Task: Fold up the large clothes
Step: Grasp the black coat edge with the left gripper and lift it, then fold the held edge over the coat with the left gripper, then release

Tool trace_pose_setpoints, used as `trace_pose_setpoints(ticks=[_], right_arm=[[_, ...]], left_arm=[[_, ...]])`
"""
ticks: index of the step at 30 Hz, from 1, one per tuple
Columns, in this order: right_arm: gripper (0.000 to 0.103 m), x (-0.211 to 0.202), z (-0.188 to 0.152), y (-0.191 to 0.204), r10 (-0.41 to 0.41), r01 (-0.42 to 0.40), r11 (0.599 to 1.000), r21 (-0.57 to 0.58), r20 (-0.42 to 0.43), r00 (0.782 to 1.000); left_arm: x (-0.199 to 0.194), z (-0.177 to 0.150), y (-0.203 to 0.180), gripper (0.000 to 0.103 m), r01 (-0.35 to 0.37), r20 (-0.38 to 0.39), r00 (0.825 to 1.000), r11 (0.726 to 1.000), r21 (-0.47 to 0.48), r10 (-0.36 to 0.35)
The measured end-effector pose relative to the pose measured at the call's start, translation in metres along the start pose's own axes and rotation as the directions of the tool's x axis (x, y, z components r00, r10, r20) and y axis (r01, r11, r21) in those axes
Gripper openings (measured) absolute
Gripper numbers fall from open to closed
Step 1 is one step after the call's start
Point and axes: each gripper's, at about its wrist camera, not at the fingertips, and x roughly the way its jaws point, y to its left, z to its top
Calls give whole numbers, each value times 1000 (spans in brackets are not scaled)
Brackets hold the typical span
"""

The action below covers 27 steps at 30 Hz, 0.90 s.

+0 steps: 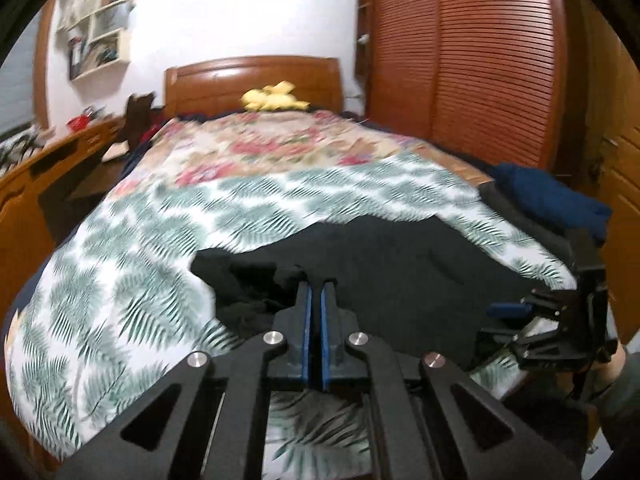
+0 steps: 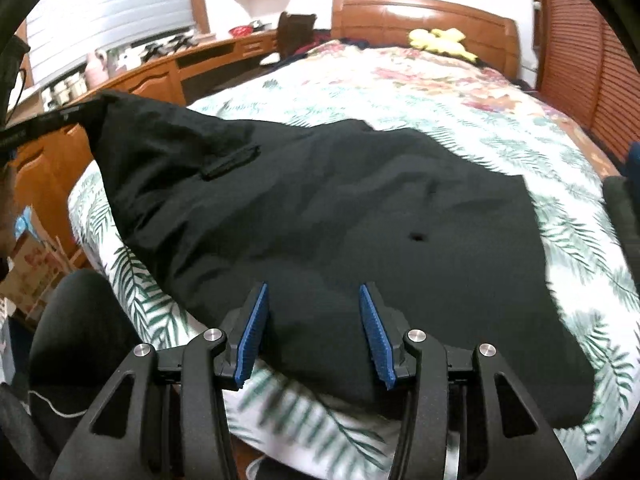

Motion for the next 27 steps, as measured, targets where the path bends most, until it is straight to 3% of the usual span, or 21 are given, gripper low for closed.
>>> trace_pose_setpoints(ticks=[6, 11, 14, 17, 23, 27], right_arm=[[48, -39, -21, -41, -47, 45, 997, 68, 32, 998], [48, -66, -37, -71, -94, 90, 990, 106, 31, 995], [48, -79, -43, -86, -121, 117, 986, 123, 26, 992], [48, -92, -47, -96, -132, 128, 982, 142, 25, 991], [48, -101, -46, -97, -152, 147, 980, 134, 32, 988], [48, -102, -41, -97, -153, 145, 980, 139, 45, 987]], left_arm=[[21, 38, -79, 0, 107, 25, 994, 988, 112, -111], [42, 62, -146, 0, 261, 26, 963, 955, 143, -267], [50, 66, -174, 0, 319, 8, 946, 934, 161, -324], [58, 64, -185, 0, 358, -33, 933, 921, 155, -358], [65, 61, -185, 1, 347, -96, 937, 925, 157, -336], [63, 63, -183, 6, 355, -116, 933, 922, 154, -340]])
